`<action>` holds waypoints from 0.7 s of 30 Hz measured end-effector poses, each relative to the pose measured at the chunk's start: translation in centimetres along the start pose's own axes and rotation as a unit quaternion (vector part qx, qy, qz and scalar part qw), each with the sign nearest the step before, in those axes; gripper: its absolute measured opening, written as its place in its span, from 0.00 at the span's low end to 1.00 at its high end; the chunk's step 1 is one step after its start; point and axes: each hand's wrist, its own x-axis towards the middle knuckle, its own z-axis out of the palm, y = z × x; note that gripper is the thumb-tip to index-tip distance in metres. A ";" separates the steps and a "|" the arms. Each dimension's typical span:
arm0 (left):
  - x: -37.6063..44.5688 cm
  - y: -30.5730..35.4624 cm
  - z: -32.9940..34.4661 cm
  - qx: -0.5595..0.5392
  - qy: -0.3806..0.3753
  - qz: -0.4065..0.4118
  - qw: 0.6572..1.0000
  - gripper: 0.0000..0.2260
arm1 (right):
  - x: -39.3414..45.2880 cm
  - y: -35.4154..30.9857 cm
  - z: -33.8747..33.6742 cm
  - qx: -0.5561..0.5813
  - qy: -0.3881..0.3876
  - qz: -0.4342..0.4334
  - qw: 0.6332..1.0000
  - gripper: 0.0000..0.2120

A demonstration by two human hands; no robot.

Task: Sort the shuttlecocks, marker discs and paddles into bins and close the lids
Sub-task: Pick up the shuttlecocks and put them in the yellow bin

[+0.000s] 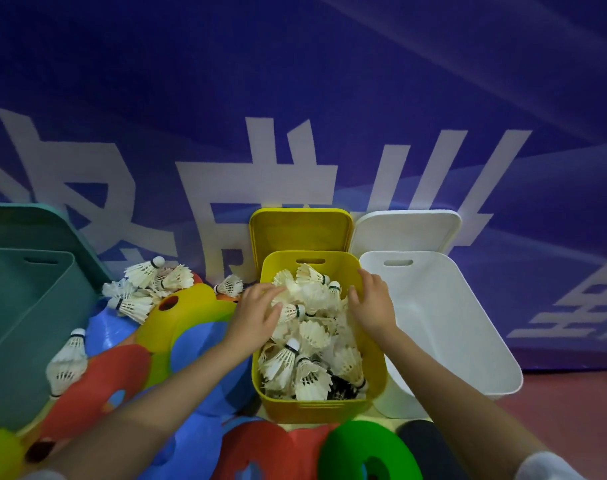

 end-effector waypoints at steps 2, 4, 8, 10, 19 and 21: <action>-0.8 -0.9 -1.4 -0.026 0.027 -0.018 0.999 0.15 | -0.6 -2.0 0.2 0.008 0.017 -0.030 0.999 0.21; -1.7 -2.3 -3.0 -0.049 0.047 -0.042 0.997 0.15 | -1.1 -4.4 0.9 0.026 0.028 -0.067 0.997 0.19; -4.1 -6.0 -6.4 -0.057 0.056 -0.086 0.993 0.15 | -2.0 -10.5 3.6 0.120 -0.007 -0.075 0.990 0.17; -5.4 -8.1 -8.1 -0.033 0.050 -0.101 0.993 0.15 | -2.1 -13.3 5.4 0.142 -0.044 -0.071 0.986 0.17; -9.0 -19.4 -15.9 -0.006 0.052 -0.263 0.963 0.19 | -0.8 -21.6 15.2 0.107 -0.147 -0.039 0.983 0.16; -8.8 -21.1 -16.7 -0.041 0.068 -0.295 0.952 0.20 | -0.2 -21.6 16.9 0.102 -0.140 0.006 0.985 0.16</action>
